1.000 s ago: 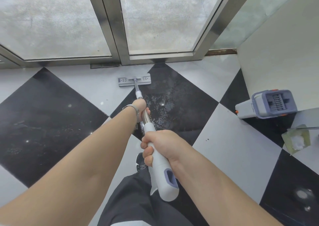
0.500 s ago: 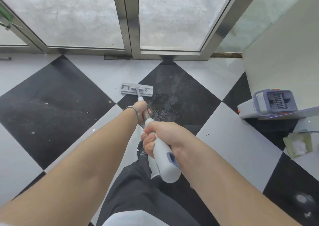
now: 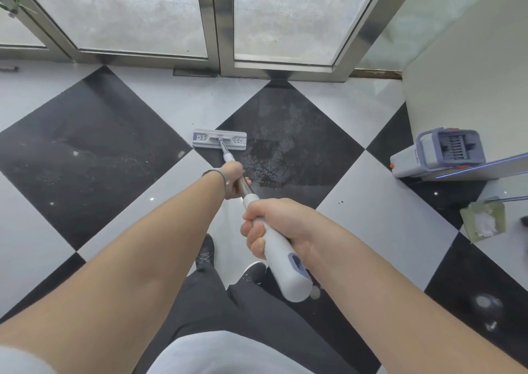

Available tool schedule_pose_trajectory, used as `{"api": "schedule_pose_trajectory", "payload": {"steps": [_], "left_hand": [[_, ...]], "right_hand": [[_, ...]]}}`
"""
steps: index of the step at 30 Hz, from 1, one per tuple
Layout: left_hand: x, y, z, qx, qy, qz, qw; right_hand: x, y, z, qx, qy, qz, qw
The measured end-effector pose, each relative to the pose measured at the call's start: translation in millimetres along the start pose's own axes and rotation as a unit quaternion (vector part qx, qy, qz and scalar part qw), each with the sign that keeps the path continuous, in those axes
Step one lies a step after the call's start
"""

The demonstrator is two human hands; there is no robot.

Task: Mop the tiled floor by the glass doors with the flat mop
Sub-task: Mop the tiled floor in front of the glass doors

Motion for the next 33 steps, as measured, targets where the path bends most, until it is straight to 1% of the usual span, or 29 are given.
{"api": "schedule_pose_trajectory", "payload": {"steps": [6, 10, 19, 23, 31, 33], "left_hand": [[-20, 6, -8, -0.007, -0.001, 0.042, 0.999], [-37, 10, -13, -0.012, 0.004, 0.038, 0.999], [-52, 10, -34, -0.004, 0.004, 0.009, 1.0], [-48, 13, -48, 0.003, 0.008, 0.002, 1.0], [-57, 2, -55, 0.005, -0.002, -0.009, 1.0], [-66, -1, -56, 0.012, -0.03, -0.006, 0.999]], "right_hand": [[30, -16, 8, 0.047, 0.04, -0.087, 0.994], [47, -26, 6, 0.066, 0.054, -0.093, 0.992], [61, -23, -13, 0.032, 0.066, -0.056, 0.996], [55, -16, -29, 0.011, 0.072, -0.067, 0.995], [59, -2, -37, 0.003, 0.06, -0.075, 0.995], [62, 0, -40, 0.001, 0.057, -0.073, 0.996]]}}
Point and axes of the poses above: each hand's wrist, its own z-axis towards the middle knuckle, its own y-axis out of the palm, x = y × z, the point moved 8 cm from there along z, towards the middle knuckle, and after that the axes turned 7 degrees about y, right-handed, at the moved point
